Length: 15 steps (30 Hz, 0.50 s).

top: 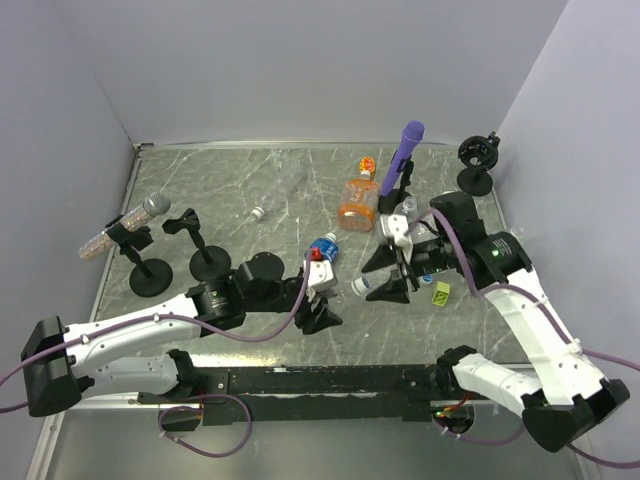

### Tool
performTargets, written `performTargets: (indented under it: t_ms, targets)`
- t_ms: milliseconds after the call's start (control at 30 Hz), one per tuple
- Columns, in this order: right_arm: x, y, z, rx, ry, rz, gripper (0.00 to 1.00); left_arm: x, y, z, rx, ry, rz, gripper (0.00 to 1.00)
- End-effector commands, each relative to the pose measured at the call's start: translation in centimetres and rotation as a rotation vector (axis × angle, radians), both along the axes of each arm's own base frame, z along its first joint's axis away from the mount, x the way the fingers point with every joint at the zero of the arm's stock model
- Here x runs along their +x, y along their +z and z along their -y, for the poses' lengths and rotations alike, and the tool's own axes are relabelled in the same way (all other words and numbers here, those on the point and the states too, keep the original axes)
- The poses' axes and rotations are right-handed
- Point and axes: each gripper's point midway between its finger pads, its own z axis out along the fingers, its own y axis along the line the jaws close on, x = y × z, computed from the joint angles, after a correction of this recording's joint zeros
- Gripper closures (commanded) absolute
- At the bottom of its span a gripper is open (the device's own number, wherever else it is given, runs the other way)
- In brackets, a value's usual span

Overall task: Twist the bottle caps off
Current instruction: Unscrew the bottle cap from the plastic bottle.

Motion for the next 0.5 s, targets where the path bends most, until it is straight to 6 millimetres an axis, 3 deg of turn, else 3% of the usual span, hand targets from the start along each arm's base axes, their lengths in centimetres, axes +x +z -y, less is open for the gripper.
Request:
performTargets:
  t_ms: [0,33,167,200,333,467]
  targets:
    - [1.2,3.5,0.7,0.024,-0.136,0.002,0.09,2.3,0.7,-1.1,0.027,0.123,0.045,0.83]
    - [1.0,4.3,1.1,0.038,-0.162,-0.013,0.01,2.6,0.8,-1.2,0.030,0.147,0.053,0.83]
    - [0.7,5.7,1.8,0.074,-0.248,-0.129,0.01,2.9,0.9,-1.5,0.067,0.218,0.109,0.83]
    - [0.7,5.5,1.9,0.076,-0.278,-0.195,0.01,2.3,1.0,-1.1,0.072,0.211,0.122,0.83]
    - [1.9,2.9,2.1,0.047,-0.418,-0.526,0.01,3.0,1.0,-1.1,0.154,0.398,0.256,0.83]
    - [2.7,0.4,2.7,-0.020,-0.503,-0.704,0.01,4.2,0.1,-1.5,0.262,0.548,0.350,0.84]
